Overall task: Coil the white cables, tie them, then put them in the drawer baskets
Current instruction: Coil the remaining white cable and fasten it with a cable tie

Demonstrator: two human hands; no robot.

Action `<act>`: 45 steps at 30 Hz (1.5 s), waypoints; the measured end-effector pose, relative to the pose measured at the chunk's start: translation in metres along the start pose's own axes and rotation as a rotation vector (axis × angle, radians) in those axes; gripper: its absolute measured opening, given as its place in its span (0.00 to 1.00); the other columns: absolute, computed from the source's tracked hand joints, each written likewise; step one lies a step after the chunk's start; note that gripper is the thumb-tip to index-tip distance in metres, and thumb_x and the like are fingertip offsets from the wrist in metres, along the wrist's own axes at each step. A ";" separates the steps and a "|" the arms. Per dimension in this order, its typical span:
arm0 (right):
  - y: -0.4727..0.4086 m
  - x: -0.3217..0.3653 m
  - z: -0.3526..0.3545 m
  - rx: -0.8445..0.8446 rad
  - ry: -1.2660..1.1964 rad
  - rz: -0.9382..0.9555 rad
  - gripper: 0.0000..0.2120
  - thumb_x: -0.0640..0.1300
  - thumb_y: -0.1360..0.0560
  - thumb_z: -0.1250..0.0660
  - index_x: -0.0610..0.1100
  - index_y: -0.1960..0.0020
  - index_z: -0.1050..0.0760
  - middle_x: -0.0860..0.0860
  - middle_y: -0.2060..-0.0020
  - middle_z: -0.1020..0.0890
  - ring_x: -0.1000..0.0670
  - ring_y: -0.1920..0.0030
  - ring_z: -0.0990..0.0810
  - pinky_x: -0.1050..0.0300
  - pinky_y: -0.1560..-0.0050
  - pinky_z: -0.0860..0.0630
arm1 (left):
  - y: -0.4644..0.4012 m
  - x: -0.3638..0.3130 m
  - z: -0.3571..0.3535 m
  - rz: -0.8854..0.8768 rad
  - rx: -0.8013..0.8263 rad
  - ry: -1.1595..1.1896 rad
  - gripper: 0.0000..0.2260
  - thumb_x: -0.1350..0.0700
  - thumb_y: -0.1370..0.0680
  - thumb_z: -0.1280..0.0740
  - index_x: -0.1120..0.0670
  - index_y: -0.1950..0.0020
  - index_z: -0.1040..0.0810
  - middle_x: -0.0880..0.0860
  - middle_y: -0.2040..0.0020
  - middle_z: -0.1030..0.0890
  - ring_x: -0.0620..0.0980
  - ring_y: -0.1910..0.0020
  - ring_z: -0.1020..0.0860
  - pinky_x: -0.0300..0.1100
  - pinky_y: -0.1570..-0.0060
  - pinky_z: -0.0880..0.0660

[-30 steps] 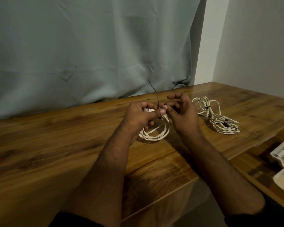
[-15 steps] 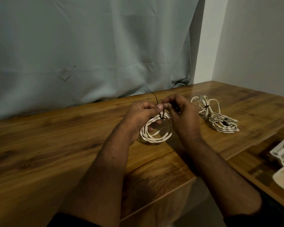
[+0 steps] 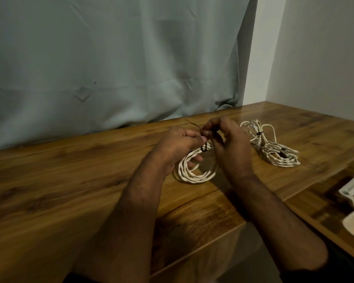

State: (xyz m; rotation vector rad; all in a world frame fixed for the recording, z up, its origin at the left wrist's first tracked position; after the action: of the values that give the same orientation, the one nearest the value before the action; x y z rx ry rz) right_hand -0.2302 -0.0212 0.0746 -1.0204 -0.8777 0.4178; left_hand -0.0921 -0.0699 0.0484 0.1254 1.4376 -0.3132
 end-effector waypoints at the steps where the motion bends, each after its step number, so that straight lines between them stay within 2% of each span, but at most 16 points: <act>1: 0.000 0.001 0.000 0.000 0.011 0.013 0.10 0.33 0.27 0.29 0.46 0.50 0.20 0.55 0.55 0.16 0.50 0.51 0.18 0.43 0.49 0.22 | 0.000 0.000 0.000 0.003 -0.004 -0.021 0.04 0.60 0.21 0.28 0.57 0.48 0.14 0.58 0.58 0.14 0.52 0.69 0.17 0.46 0.66 0.24; 3: 0.000 0.003 -0.002 0.014 -0.001 0.021 0.08 0.34 0.26 0.29 0.45 0.51 0.20 0.55 0.55 0.16 0.51 0.51 0.18 0.45 0.49 0.21 | -0.001 0.000 0.000 -0.007 -0.021 -0.047 0.05 0.61 0.21 0.29 0.56 0.54 0.14 0.58 0.60 0.15 0.54 0.66 0.16 0.46 0.65 0.24; 5: 0.000 0.000 -0.004 0.034 -0.033 -0.021 0.07 0.35 0.24 0.30 0.46 0.50 0.22 0.56 0.55 0.16 0.56 0.52 0.18 0.56 0.48 0.22 | -0.002 0.000 0.000 -0.055 -0.047 -0.076 0.09 0.61 0.21 0.30 0.53 0.58 0.14 0.57 0.59 0.14 0.57 0.60 0.14 0.46 0.65 0.23; 8: 0.000 -0.005 -0.006 0.040 -0.045 -0.070 0.07 0.35 0.22 0.32 0.45 0.49 0.24 0.56 0.57 0.18 0.60 0.54 0.20 0.70 0.51 0.28 | -0.003 -0.003 0.000 -0.131 -0.095 -0.179 0.07 0.57 0.20 0.29 0.50 0.55 0.12 0.55 0.55 0.13 0.55 0.53 0.14 0.45 0.65 0.21; 13: 0.000 -0.015 -0.010 0.031 -0.119 -0.139 0.07 0.37 0.21 0.31 0.46 0.48 0.26 0.55 0.55 0.19 0.53 0.52 0.18 0.58 0.51 0.23 | -0.003 -0.002 0.000 -0.172 -0.091 -0.191 0.05 0.54 0.20 0.29 0.51 0.50 0.12 0.50 0.55 0.13 0.47 0.55 0.16 0.41 0.69 0.23; 17: 0.002 -0.027 -0.015 0.049 -0.289 -0.300 0.09 0.39 0.21 0.29 0.49 0.44 0.26 0.50 0.57 0.16 0.52 0.55 0.15 0.58 0.54 0.20 | -0.002 -0.001 0.004 -0.183 -0.094 -0.158 0.04 0.55 0.21 0.27 0.51 0.53 0.12 0.52 0.56 0.13 0.51 0.58 0.15 0.42 0.70 0.22; 20: 0.005 -0.034 -0.022 0.090 -0.397 -0.390 0.04 0.41 0.19 0.31 0.43 0.45 0.22 0.45 0.56 0.14 0.47 0.53 0.14 0.51 0.52 0.18 | -0.002 0.001 0.007 -0.182 -0.121 -0.129 0.04 0.55 0.22 0.26 0.49 0.55 0.12 0.53 0.58 0.13 0.50 0.61 0.15 0.44 0.68 0.21; 24: 0.009 -0.037 -0.034 0.202 -0.534 -0.485 0.07 0.38 0.17 0.36 0.38 0.47 0.18 0.47 0.57 0.14 0.53 0.55 0.15 0.60 0.56 0.21 | 0.002 -0.007 0.012 -0.255 -0.238 -0.225 0.06 0.53 0.21 0.28 0.51 0.56 0.12 0.52 0.61 0.14 0.49 0.67 0.17 0.45 0.71 0.21; 27: 0.012 -0.037 -0.041 0.247 -0.579 -0.524 0.10 0.39 0.16 0.37 0.38 0.42 0.18 0.44 0.52 0.13 0.50 0.52 0.15 0.57 0.52 0.19 | 0.006 -0.017 0.016 -0.384 -0.350 -0.425 0.11 0.52 0.21 0.30 0.54 0.62 0.15 0.52 0.68 0.18 0.46 0.73 0.22 0.46 0.75 0.22; 29: 0.014 -0.037 -0.044 0.244 -0.686 -0.592 0.12 0.38 0.15 0.39 0.34 0.39 0.20 0.42 0.50 0.14 0.52 0.55 0.15 0.59 0.55 0.19 | 0.009 -0.025 0.016 -0.520 -0.404 -0.527 0.14 0.52 0.23 0.33 0.54 0.66 0.20 0.52 0.68 0.21 0.48 0.69 0.23 0.51 0.68 0.23; 31: 0.015 -0.039 -0.046 0.251 -0.776 -0.656 0.12 0.36 0.16 0.39 0.33 0.37 0.21 0.42 0.50 0.14 0.52 0.56 0.15 0.61 0.56 0.19 | 0.013 -0.031 0.013 -0.618 -0.415 -0.599 0.14 0.52 0.22 0.35 0.54 0.67 0.25 0.49 0.67 0.26 0.46 0.68 0.26 0.46 0.67 0.30; 33: 0.016 -0.043 -0.047 0.274 -0.790 -0.676 0.12 0.35 0.17 0.37 0.35 0.37 0.21 0.42 0.50 0.14 0.50 0.54 0.15 0.57 0.53 0.18 | 0.017 -0.036 0.008 -0.689 -0.403 -0.676 0.15 0.55 0.20 0.34 0.50 0.66 0.31 0.45 0.66 0.32 0.42 0.69 0.31 0.40 0.68 0.40; 35: 0.017 -0.046 -0.047 0.301 -0.791 -0.666 0.12 0.33 0.19 0.34 0.36 0.37 0.20 0.42 0.49 0.13 0.49 0.52 0.15 0.56 0.52 0.17 | 0.017 -0.036 0.006 -0.720 -0.392 -0.734 0.15 0.56 0.19 0.35 0.49 0.64 0.32 0.45 0.65 0.34 0.41 0.69 0.32 0.37 0.68 0.44; 38: 0.019 -0.048 -0.047 0.326 -0.729 -0.657 0.12 0.33 0.21 0.32 0.38 0.38 0.19 0.45 0.52 0.13 0.51 0.54 0.14 0.58 0.55 0.18 | 0.012 -0.031 0.009 -0.732 -0.357 -0.732 0.13 0.56 0.19 0.35 0.54 0.63 0.27 0.49 0.62 0.29 0.45 0.66 0.30 0.40 0.65 0.39; 42: 0.022 -0.050 -0.043 0.319 -0.635 -0.687 0.08 0.35 0.21 0.31 0.38 0.43 0.17 0.44 0.54 0.14 0.49 0.57 0.15 0.54 0.58 0.17 | 0.007 -0.027 0.010 -0.727 -0.332 -0.656 0.12 0.56 0.20 0.32 0.56 0.63 0.20 0.53 0.64 0.25 0.49 0.66 0.27 0.44 0.65 0.33; 45: 0.024 -0.048 -0.043 0.317 -0.567 -0.710 0.06 0.33 0.21 0.31 0.41 0.52 0.17 0.47 0.63 0.15 0.52 0.67 0.17 0.57 0.70 0.21 | 0.009 -0.030 0.013 -0.729 -0.374 -0.571 0.13 0.56 0.19 0.31 0.56 0.63 0.19 0.52 0.65 0.24 0.47 0.66 0.25 0.41 0.65 0.32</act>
State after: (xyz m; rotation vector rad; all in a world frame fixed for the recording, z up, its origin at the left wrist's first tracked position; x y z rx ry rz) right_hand -0.2233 -0.0656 0.0227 -0.2436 -1.5498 0.2214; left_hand -0.0803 -0.0612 0.0787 -0.7549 0.9008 -0.6071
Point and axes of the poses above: each hand's wrist, its own y-axis away from the middle knuckle, its own z-axis out of the back of the hand, x = y × z, the point moved 7 cm from there along -y, towards the middle knuckle
